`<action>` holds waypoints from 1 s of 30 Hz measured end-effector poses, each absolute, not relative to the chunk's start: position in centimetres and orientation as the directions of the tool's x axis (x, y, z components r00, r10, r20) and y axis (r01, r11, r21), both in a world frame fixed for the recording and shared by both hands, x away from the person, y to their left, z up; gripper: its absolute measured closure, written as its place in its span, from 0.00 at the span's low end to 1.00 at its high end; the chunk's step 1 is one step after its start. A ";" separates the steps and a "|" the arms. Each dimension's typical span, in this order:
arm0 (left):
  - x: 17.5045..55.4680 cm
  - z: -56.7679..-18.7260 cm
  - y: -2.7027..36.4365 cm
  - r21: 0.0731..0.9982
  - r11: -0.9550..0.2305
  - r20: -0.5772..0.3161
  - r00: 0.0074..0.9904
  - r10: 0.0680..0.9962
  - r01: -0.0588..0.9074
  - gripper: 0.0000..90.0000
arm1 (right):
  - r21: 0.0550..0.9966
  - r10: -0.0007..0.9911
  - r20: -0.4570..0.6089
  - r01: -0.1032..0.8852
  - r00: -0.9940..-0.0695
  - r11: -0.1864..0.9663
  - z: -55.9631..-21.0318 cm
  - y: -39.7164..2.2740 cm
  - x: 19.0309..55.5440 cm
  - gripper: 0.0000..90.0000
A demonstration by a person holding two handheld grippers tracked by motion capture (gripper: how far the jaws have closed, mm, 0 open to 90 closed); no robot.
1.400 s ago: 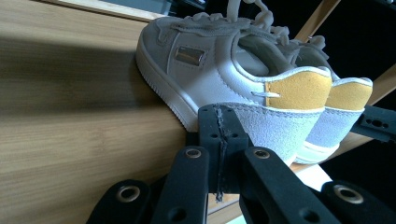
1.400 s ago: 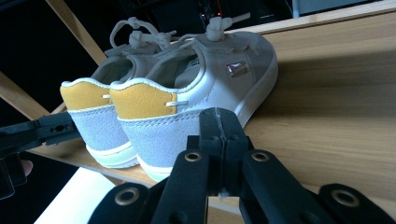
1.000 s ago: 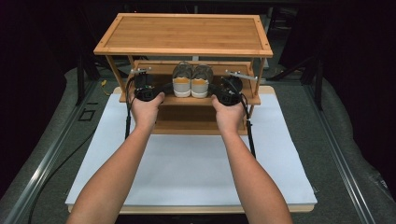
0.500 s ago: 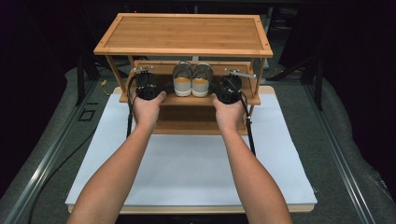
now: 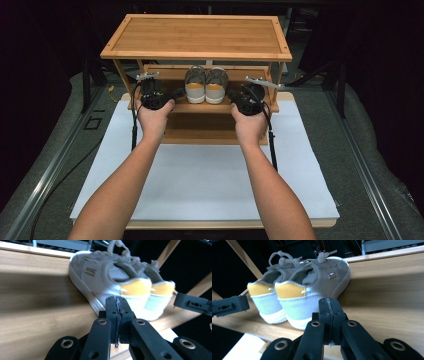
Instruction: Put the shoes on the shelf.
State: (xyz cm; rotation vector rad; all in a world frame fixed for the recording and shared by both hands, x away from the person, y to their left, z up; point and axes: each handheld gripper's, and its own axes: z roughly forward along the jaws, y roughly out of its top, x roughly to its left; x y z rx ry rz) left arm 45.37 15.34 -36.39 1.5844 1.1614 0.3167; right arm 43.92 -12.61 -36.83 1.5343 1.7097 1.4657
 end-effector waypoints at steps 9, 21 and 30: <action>42.7 -36.0 16.0 0.871 0.061 -0.353 0.535 0.768 0.487 0.97 | 0.892 0.906 0.259 0.443 -0.334 -0.092 -36.7 -13.0 40.8 1.00; 38.6 -38.8 17.9 0.876 0.017 -0.333 0.577 0.746 0.483 0.96 | 0.907 0.902 0.183 0.421 -0.390 -0.002 -38.5 -12.9 36.0 1.00; 36.0 -41.4 19.0 0.881 -0.012 -0.309 0.596 0.741 0.473 0.95 | 0.897 0.895 0.207 0.442 -0.396 -0.012 -41.0 -13.9 33.8 1.00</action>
